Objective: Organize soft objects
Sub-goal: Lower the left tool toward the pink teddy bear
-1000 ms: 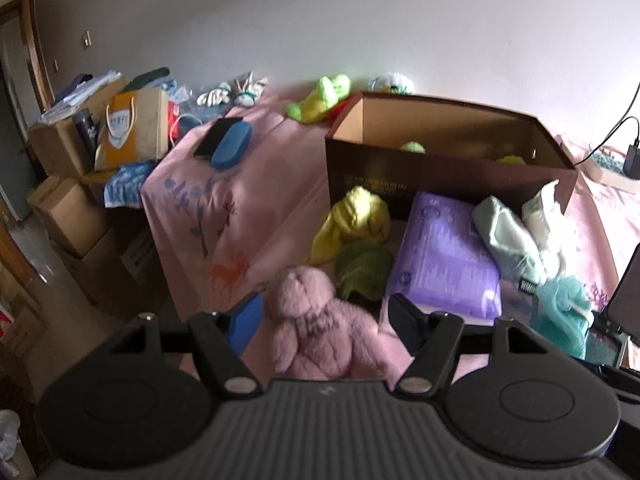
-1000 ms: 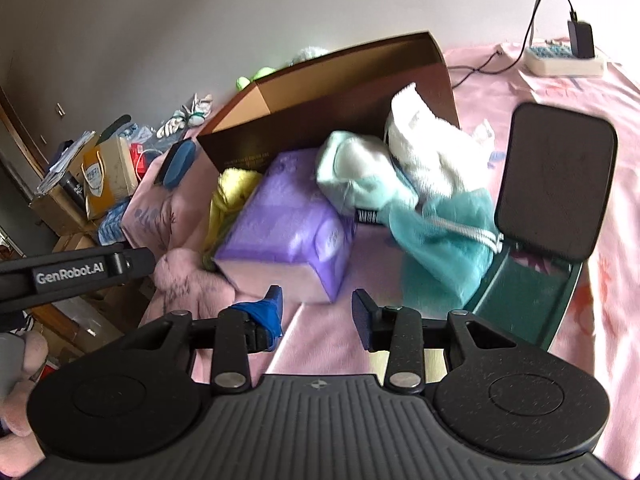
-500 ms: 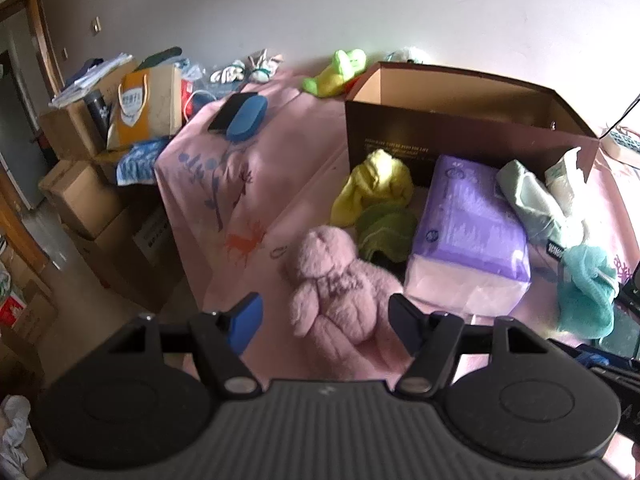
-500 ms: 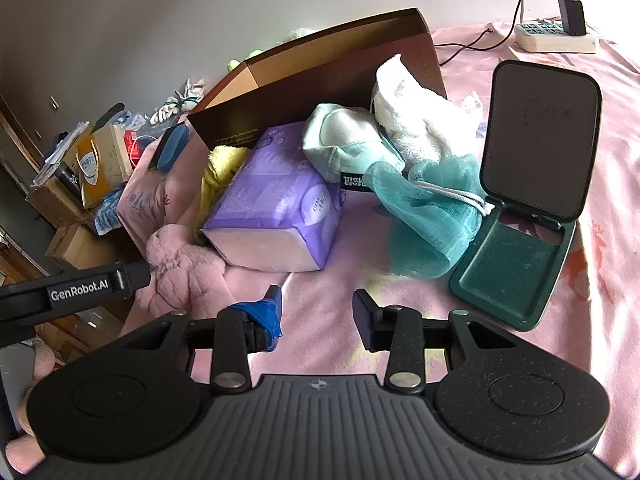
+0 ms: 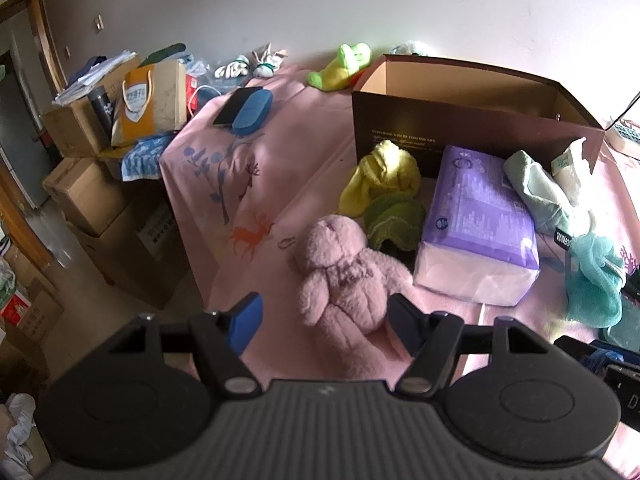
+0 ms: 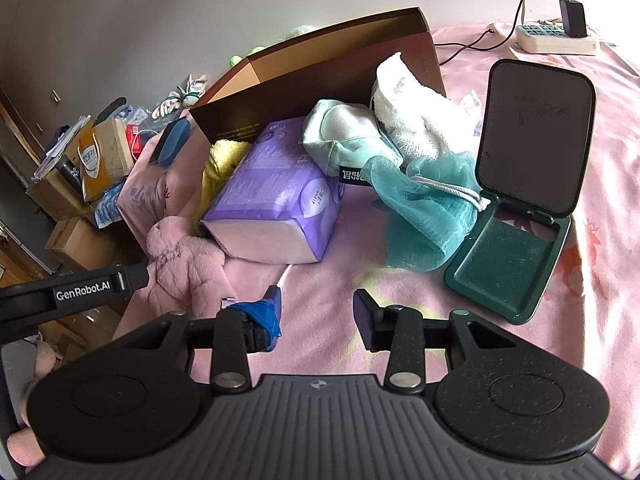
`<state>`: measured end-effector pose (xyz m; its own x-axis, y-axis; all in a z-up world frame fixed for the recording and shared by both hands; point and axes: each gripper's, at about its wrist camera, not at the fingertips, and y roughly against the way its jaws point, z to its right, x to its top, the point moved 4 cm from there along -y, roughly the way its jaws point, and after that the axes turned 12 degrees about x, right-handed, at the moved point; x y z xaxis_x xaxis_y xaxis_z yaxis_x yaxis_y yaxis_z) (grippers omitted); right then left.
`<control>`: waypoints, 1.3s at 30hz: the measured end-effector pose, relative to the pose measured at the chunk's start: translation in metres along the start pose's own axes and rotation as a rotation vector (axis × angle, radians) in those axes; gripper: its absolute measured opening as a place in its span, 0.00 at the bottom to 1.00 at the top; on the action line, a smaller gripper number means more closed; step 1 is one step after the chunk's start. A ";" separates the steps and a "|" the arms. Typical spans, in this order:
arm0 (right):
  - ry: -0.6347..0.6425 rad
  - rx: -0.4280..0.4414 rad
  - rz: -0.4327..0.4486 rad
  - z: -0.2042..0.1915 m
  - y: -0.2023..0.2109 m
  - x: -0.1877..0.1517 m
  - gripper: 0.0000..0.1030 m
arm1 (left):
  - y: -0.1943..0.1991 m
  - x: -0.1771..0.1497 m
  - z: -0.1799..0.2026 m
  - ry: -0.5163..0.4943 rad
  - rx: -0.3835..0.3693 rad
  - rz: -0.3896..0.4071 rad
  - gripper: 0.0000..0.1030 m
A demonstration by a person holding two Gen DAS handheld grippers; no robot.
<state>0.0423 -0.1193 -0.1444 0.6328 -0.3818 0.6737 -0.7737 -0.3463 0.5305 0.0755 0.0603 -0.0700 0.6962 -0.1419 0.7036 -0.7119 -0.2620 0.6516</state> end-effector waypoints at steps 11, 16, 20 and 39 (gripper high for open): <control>-0.019 0.009 0.005 0.006 0.002 -0.003 0.23 | -0.002 -0.003 0.002 -0.003 -0.023 -0.015 0.69; -0.019 0.028 -0.003 0.009 0.001 -0.010 0.23 | -0.007 -0.016 -0.011 0.015 -0.085 -0.001 0.69; -0.020 0.045 -0.008 0.012 0.000 -0.014 0.23 | -0.010 -0.033 -0.024 0.031 -0.177 0.001 0.69; 0.015 0.084 -0.004 0.012 -0.002 -0.025 0.23 | -0.059 -0.038 -0.023 0.188 -0.322 -0.104 0.71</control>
<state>0.0285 -0.1192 -0.1678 0.6348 -0.3672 0.6798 -0.7654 -0.4190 0.4884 0.0896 0.1029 -0.1287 0.7584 0.0546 0.6495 -0.6517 0.0518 0.7567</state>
